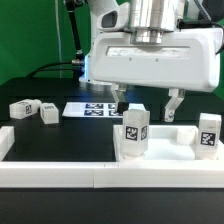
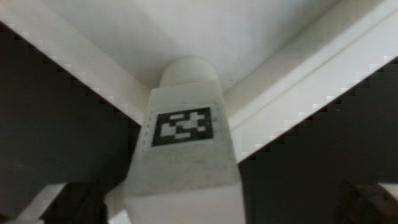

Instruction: Assemble square table

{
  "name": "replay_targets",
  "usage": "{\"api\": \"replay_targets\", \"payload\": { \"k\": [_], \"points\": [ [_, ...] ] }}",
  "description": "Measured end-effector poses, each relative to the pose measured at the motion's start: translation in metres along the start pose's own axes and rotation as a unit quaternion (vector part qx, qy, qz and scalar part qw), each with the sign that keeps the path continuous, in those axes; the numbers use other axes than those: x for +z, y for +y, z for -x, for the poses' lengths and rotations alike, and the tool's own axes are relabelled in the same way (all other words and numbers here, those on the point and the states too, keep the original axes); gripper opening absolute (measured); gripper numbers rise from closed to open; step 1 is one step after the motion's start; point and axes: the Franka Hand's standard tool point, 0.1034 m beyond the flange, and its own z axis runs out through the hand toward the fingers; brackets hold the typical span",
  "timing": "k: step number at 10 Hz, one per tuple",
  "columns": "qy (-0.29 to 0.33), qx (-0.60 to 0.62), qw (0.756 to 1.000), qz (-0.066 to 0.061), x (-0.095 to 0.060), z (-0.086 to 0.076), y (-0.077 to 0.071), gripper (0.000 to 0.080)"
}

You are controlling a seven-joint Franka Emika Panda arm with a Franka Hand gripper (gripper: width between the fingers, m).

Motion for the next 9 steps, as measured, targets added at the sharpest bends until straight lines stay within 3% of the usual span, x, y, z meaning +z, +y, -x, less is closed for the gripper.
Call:
{"api": "replay_targets", "payload": {
  "k": [1,2,3,6,8,9],
  "points": [
    [0.012,-0.011,1.0,-0.016,-0.004,-0.004,-0.005,0.0649],
    [0.007,-0.011,1.0,-0.017,-0.001,-0.001,-0.008,0.0649],
    [0.001,-0.011,1.0,-0.01,0.005,0.001,-0.003,0.0649],
    [0.002,-0.011,1.0,-0.01,0.006,0.0,-0.001,0.0649],
    [-0.005,-0.051,0.998,-0.033,0.0,-0.017,0.028,0.0649],
    [-0.023,-0.049,0.998,-0.043,0.001,-0.014,0.028,0.0649]
  ]
}}
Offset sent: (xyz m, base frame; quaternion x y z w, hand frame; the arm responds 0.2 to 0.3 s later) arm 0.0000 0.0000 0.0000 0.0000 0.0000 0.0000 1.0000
